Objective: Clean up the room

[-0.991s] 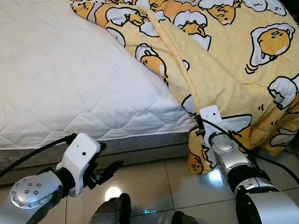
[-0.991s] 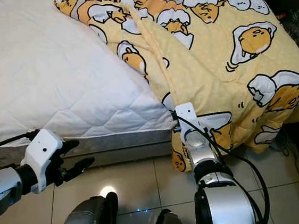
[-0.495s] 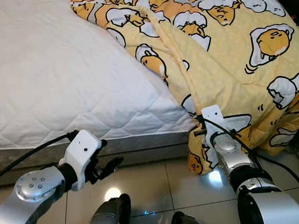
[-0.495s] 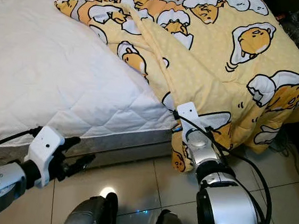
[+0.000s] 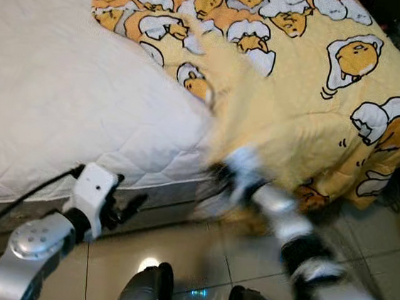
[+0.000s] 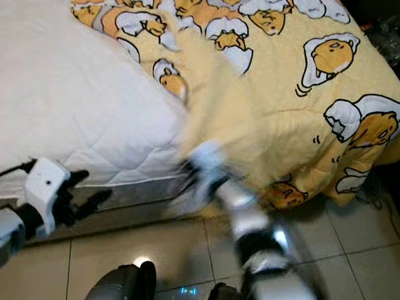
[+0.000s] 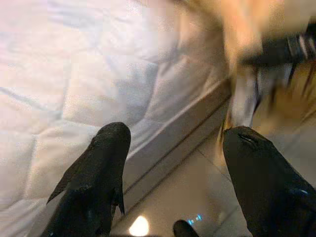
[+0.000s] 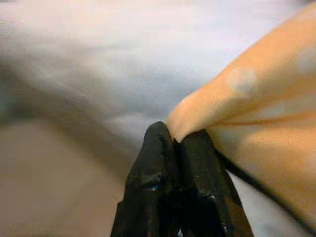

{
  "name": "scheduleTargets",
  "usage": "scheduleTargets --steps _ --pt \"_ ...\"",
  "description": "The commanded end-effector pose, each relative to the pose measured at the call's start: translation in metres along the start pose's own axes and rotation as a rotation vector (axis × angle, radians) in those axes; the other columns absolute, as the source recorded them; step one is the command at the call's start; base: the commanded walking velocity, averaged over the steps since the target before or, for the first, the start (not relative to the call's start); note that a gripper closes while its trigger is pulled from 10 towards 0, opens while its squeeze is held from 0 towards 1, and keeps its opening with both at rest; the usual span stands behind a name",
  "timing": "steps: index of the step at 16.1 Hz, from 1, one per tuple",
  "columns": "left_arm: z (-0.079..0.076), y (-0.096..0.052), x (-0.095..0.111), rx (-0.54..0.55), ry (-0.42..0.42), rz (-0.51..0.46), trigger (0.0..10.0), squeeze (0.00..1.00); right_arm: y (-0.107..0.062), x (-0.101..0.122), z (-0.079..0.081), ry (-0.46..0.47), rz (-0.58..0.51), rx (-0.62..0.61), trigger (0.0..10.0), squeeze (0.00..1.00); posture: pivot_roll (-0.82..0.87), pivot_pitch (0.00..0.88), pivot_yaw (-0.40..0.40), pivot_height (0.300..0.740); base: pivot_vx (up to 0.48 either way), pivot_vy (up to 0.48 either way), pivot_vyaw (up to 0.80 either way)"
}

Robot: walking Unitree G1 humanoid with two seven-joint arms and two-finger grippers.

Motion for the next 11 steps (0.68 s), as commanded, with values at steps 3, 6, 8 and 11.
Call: scheduleTargets --steps 3,6,8,11 --pt "0.005 0.001 -0.001 0.02 0.013 0.005 10.0 0.0 0.003 0.003 0.052 -0.013 0.03 0.405 0.0 0.0 0.08 0.141 0.083 0.74 0.0 0.0 0.0" --pt "-0.007 -0.002 -0.001 -0.04 0.0 -0.005 10.0 0.0 -0.019 0.018 0.094 0.117 0.013 0.76 0.0 0.0 0.08 0.133 0.081 0.74 0.0 0.0 0.0" --pt "-0.008 -0.003 -0.003 -0.044 -0.001 0.001 10.0 0.0 -0.023 0.01 0.096 0.076 0.056 0.779 0.0 0.0 0.08 0.125 0.081 0.74 0.0 0.0 0.0" --pt "-0.008 -0.002 -0.003 -0.053 0.001 0.0 10.0 0.0 -0.021 -0.011 0.083 -0.004 0.179 0.601 10.0 1.0 0.08 0.117 0.083 0.74 0.0 0.0 0.0"
Point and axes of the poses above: a point about 5 cm out from each wrist's last joint towards the gripper, its own y axis pointing out of the wrist towards the gripper, its own x axis along the axis of the wrist's last joint, z = x × y, the point moved 2 cm from there along y, pointing out of the wrist towards the gripper, and after that the axes turned 13 degrees about y, right-handed, at the moved point
